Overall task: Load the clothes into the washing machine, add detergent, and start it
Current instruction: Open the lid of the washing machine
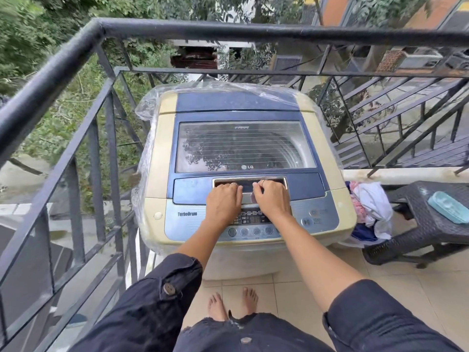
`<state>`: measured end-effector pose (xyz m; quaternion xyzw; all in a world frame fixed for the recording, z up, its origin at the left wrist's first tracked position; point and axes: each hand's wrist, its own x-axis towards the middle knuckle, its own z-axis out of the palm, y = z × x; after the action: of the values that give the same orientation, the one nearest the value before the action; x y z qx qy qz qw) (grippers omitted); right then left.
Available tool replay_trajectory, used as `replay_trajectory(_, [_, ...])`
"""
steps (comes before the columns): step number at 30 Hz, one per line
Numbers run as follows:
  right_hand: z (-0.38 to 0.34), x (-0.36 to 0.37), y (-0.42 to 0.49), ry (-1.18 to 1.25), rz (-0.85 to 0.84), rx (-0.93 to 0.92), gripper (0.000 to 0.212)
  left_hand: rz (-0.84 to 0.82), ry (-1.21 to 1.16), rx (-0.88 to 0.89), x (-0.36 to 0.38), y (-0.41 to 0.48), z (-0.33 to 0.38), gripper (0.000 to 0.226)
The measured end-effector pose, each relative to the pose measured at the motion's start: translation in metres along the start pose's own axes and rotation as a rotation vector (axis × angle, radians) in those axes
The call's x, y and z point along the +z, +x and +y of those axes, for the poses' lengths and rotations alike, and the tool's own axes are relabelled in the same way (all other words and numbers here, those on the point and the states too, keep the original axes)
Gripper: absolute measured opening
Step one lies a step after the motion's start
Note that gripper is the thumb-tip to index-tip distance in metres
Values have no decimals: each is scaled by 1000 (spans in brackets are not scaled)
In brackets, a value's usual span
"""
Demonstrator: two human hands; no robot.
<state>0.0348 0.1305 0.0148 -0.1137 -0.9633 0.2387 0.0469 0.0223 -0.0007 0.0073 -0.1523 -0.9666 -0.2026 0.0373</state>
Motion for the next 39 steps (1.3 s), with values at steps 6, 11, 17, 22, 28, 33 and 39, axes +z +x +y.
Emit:
replay_trajectory(6, [-10,-7,3,-82,-1,24,44,4,8,-84,-7,4,10,42])
replay_trajectory(11, [-22,-14,8,-70,156,-6,52,112,-1,-135,-24,12,23,43])
replay_trajectory(17, [-42,-49,25,-34,417,-76,59,288,-62,-194,-60,33,38,47])
replay_trajectory(22, [-61,-76,44,-3,611,-117,64,354,-61,-189,-91,58,50,48])
replay_trajectory(28, [-73,-95,65,-25,685,-146,59,446,-44,-192,-113,81,58,49])
replay_trajectory(33, [-88,-115,87,-18,724,-137,53,559,-46,-170,-132,105,62,51])
replay_trajectory(39, [-105,-141,126,23,894,-311,41,577,5,-82,-163,142,66,70])
